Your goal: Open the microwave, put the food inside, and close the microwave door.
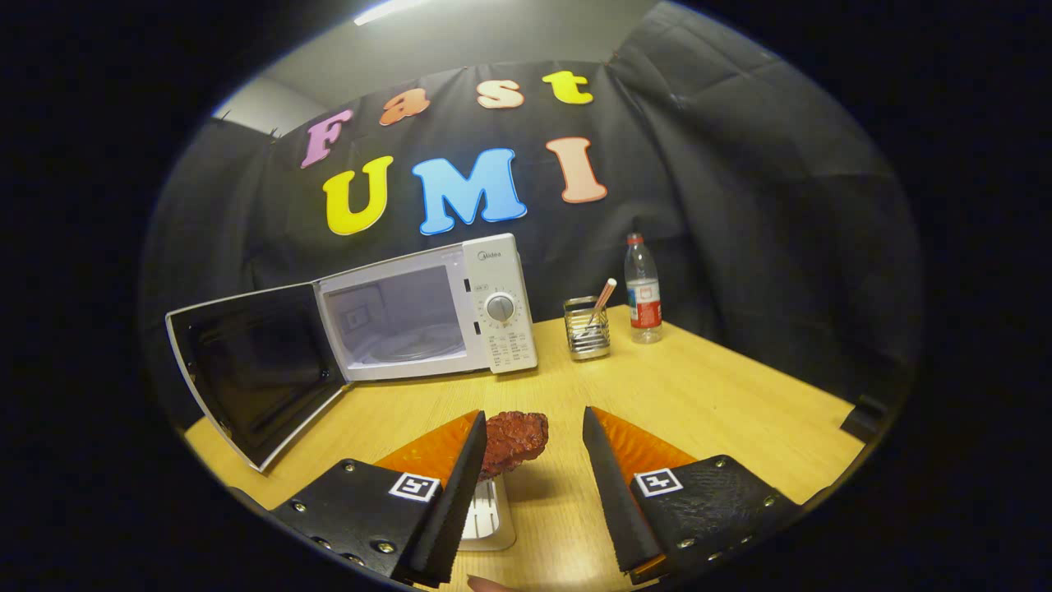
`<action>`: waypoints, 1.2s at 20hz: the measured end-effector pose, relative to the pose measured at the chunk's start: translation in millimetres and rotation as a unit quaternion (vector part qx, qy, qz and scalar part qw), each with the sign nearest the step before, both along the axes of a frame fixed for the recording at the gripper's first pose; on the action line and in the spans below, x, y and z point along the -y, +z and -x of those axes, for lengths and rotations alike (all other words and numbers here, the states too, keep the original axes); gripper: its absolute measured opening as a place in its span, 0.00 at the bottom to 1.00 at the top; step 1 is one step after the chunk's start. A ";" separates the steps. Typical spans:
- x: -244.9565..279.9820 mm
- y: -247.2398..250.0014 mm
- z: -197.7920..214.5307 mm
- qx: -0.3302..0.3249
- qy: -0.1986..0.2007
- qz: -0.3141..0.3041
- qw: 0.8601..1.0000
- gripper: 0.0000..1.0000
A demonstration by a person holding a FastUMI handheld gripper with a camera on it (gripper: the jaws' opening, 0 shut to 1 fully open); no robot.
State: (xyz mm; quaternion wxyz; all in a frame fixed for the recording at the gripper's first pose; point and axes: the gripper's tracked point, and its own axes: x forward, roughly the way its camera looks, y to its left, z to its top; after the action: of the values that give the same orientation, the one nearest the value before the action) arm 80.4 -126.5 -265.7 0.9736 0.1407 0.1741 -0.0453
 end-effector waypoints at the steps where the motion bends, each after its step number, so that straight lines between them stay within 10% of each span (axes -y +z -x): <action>1: -2.6 -5.8 -3.7 -0.003 0.004 -0.036 0.999 0.71; 8: -43.1 -23.2 -27.3 -0.010 0.070 -0.196 0.978 0.71; 10: -37.2 -25.3 -30.9 -0.009 0.060 -0.207 0.977 0.39; 13: -40.8 -20.0 -34.4 0.000 0.059 -0.227 0.972 0.17; 24: -57.2 3.9 -39.1 -0.032 0.056 -0.196 0.978 0.11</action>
State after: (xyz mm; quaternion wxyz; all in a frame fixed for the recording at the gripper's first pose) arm 119.5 -69.3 -261.8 0.9220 0.3174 0.2180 0.0396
